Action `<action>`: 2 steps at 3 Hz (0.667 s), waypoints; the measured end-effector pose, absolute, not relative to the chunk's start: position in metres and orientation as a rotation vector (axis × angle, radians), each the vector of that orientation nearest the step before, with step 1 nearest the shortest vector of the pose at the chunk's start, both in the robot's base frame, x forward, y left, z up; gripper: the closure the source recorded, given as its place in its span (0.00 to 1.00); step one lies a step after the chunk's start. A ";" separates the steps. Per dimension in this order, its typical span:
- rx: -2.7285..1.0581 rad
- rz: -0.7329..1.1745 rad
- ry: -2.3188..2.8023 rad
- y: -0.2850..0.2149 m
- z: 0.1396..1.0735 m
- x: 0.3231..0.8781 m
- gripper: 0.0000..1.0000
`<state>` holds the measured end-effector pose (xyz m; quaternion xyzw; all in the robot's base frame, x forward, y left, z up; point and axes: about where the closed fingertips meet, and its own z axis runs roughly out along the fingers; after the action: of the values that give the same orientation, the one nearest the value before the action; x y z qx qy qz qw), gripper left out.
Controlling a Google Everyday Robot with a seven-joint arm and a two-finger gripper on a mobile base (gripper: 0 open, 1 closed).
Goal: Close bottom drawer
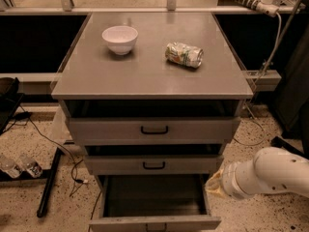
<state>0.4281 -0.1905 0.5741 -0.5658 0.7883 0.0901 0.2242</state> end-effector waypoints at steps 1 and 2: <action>-1.563 0.249 2.175 -0.190 0.574 0.428 1.00; -1.588 0.252 2.166 -0.185 0.557 0.426 1.00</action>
Offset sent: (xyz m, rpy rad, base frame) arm -0.0027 0.0102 -0.0370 -0.0127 0.0038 0.0422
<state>0.4264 -0.1854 0.5572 -0.5743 0.7832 0.0910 0.2203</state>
